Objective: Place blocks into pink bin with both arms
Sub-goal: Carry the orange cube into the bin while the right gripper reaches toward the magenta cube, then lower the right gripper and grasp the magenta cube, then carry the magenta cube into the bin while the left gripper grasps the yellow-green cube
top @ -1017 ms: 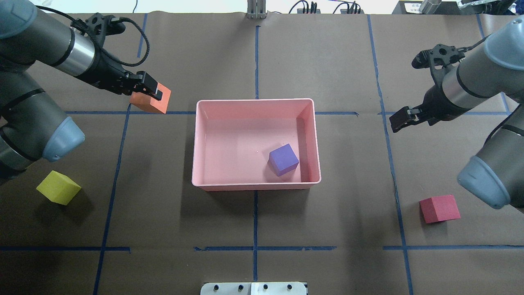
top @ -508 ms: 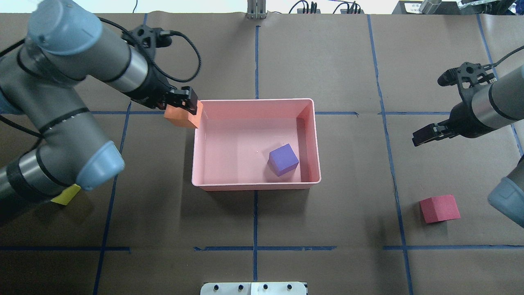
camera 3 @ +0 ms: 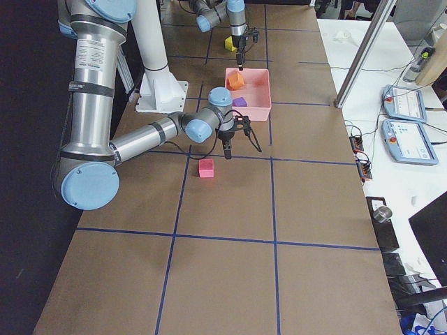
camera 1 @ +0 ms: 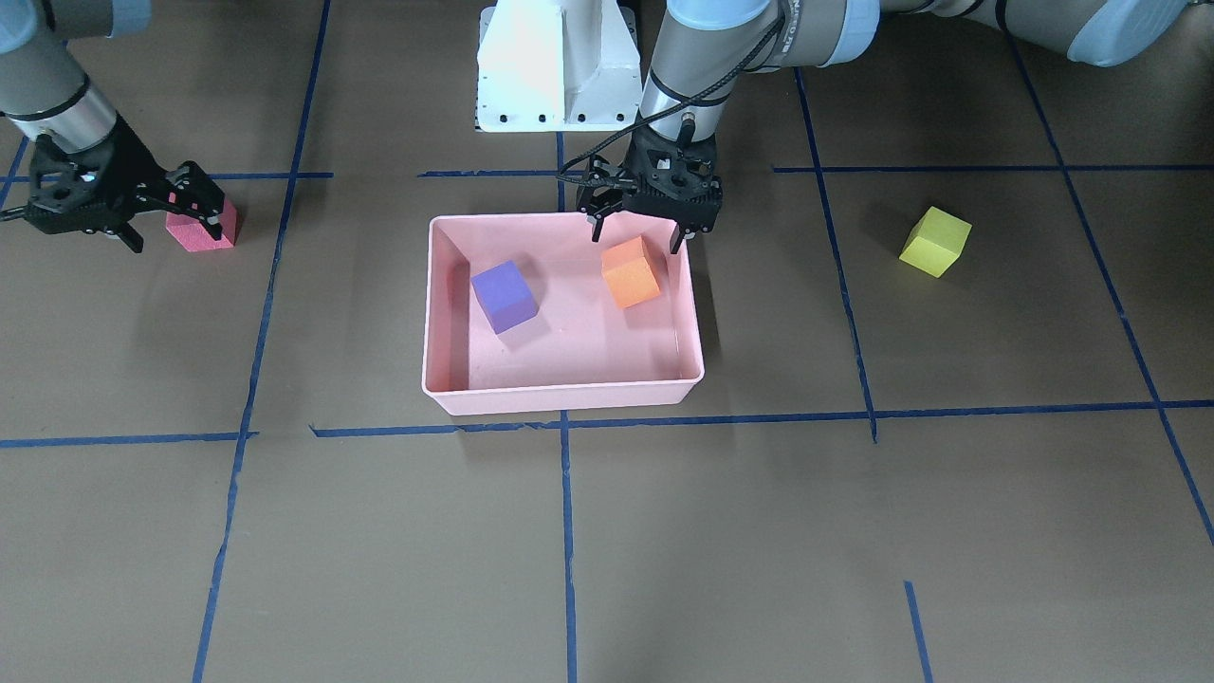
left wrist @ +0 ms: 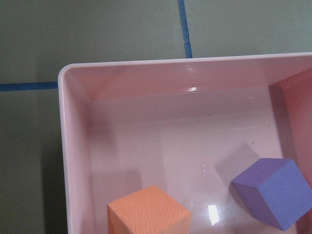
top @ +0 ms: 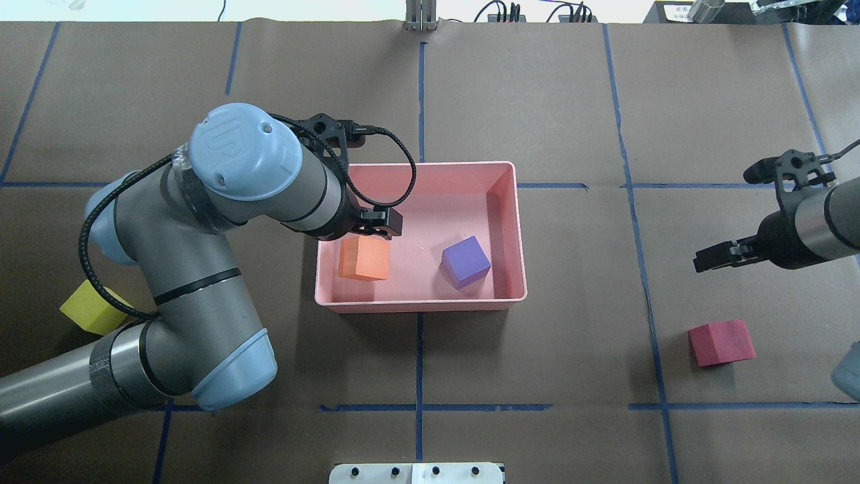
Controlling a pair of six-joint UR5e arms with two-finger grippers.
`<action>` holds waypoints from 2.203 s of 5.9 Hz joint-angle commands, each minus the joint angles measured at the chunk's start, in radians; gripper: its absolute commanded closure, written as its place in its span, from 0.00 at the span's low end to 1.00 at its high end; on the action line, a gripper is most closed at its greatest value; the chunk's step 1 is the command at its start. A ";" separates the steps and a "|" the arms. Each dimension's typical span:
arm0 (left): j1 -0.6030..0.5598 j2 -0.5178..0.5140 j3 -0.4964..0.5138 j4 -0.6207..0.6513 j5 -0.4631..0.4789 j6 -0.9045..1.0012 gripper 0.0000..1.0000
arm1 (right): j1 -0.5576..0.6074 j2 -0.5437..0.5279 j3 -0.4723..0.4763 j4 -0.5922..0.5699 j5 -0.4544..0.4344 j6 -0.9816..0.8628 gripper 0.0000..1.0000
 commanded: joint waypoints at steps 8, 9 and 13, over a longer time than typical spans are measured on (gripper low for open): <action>0.001 0.004 -0.005 0.000 -0.002 0.005 0.00 | -0.193 -0.097 -0.015 0.066 -0.016 0.045 0.60; -0.001 0.015 -0.017 0.002 -0.005 0.015 0.00 | -0.177 -0.075 0.029 0.065 -0.002 0.071 0.60; -0.080 0.243 -0.138 0.000 -0.105 0.416 0.00 | -0.106 0.528 0.021 -0.523 0.032 0.192 0.59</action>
